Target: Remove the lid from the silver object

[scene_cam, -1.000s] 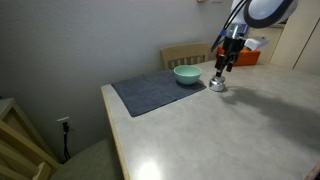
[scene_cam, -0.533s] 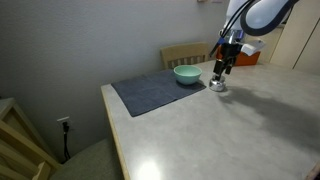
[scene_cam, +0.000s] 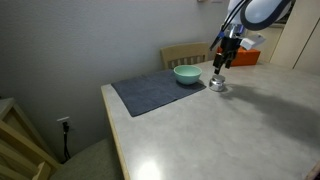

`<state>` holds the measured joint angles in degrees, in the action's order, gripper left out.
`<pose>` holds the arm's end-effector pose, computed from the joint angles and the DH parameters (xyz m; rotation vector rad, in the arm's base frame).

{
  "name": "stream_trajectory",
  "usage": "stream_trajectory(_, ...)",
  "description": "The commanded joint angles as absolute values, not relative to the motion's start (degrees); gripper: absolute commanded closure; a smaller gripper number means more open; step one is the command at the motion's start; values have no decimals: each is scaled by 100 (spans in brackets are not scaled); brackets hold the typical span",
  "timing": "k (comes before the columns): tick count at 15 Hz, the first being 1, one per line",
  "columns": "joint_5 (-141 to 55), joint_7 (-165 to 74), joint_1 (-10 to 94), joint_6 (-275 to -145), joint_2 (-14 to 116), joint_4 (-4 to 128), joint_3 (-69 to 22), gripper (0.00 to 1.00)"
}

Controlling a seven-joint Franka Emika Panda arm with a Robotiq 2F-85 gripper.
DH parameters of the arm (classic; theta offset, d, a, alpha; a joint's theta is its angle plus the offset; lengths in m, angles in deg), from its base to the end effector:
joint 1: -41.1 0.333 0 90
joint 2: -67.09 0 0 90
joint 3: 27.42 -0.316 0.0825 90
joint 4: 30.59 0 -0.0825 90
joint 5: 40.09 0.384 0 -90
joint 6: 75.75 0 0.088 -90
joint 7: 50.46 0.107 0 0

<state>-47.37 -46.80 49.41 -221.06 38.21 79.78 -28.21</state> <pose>0.6286 0.1017 0.2357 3.0633 0.2974 0.1743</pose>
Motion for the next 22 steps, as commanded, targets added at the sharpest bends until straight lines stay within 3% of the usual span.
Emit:
stream_trajectory(1, -4469, -4952, 4707, -21983, 3751, 7815, -2978, 0)
stream_trajectory(22, -4471, -4964, 4771, -21601, 3071, 7241, -2971, 0)
